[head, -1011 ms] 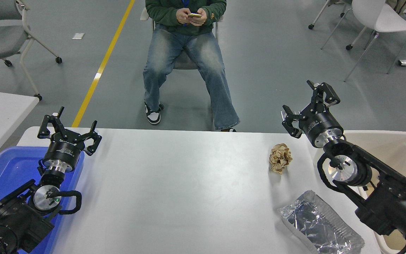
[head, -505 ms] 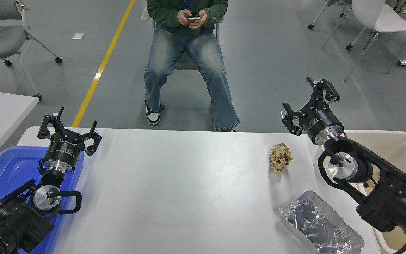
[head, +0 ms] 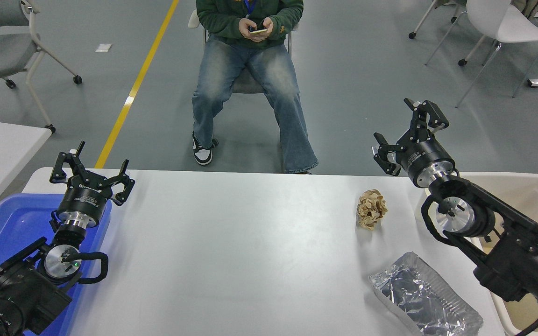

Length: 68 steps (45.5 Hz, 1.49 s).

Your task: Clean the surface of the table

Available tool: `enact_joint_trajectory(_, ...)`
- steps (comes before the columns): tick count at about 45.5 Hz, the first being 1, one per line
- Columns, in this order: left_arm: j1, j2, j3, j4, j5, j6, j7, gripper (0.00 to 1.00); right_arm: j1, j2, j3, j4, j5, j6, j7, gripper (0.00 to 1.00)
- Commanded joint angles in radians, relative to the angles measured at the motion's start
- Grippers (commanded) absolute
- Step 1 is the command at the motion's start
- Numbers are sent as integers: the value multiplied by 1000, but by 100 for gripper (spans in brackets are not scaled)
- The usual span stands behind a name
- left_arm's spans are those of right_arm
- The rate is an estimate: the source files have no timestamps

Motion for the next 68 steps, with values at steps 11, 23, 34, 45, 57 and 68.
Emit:
enact_joint_trajectory(11, 0, 0, 0, 0, 0, 0, 0, 100, 329, -171, -621, 1, 4, -58, -34, 99)
enact_joint_trajectory(23, 0, 0, 0, 0, 0, 0, 0, 100, 453, -276, -861, 13, 4, -34, -149, 99)
enact_joint_trajectory(34, 0, 0, 0, -2, 0, 0, 0, 100, 472, -353, -937, 8, 0, 37, -281, 99)
enact_joint_trajectory(45, 0, 0, 0, 0, 0, 0, 0, 100, 484, -365, -1016, 4, 4, 57, -382, 99)
enact_joint_trajectory(57, 0, 0, 0, 0, 0, 0, 0, 100, 478, -353, -1056, -28, 2, 75, -446, 99)
enact_joint_trajectory(68, 0, 0, 0, 0, 0, 0, 0, 100, 464, -284, -1059, -139, -4, 94, -452, 98)
